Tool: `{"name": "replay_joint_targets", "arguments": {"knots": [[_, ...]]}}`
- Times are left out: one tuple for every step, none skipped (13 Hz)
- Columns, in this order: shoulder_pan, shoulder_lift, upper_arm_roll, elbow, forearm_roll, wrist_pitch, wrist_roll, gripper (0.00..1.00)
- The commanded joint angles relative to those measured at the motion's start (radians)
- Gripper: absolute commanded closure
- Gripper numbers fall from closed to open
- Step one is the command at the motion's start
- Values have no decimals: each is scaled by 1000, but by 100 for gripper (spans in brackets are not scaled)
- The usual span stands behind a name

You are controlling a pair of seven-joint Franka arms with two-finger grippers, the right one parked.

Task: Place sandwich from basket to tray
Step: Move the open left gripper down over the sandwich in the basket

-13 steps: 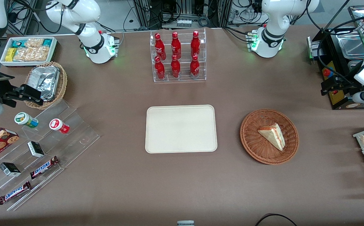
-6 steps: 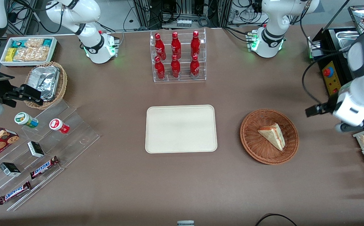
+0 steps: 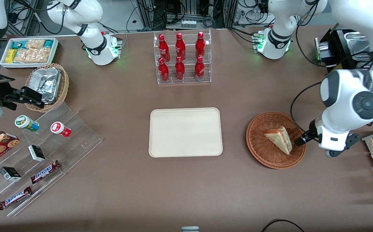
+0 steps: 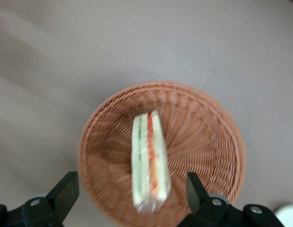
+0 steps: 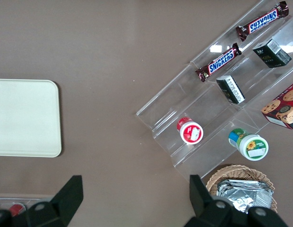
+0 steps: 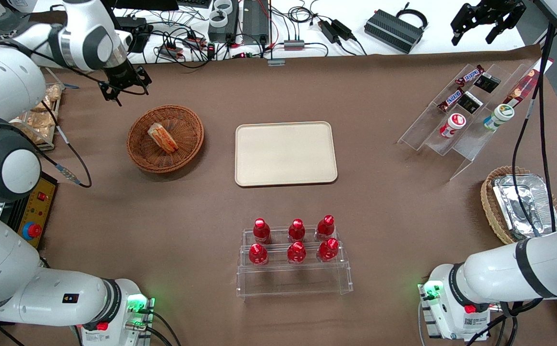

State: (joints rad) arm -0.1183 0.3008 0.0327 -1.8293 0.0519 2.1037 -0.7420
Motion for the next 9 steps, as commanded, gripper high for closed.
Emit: {"name": "replay_joint_targets", "arguments": {"knots": [[-6,-9,4,-108,5,135,-99,0],[-7,-12,4,-148,2,181,-134,0],[-9,-12,4,-175,5,218,-161,0],[-17,-14,4,-209,8,257,-168,0],[-29,-17,4,-231,8,284,-171,0],[-33,-18,4,-249,8,292,-172,0],[-46,-26,4,-264,6,292,-174,0],[-50,-37,4,-281,6,297,-180,0],[-52,-46,4,-292,8,302,-194,0]]}}
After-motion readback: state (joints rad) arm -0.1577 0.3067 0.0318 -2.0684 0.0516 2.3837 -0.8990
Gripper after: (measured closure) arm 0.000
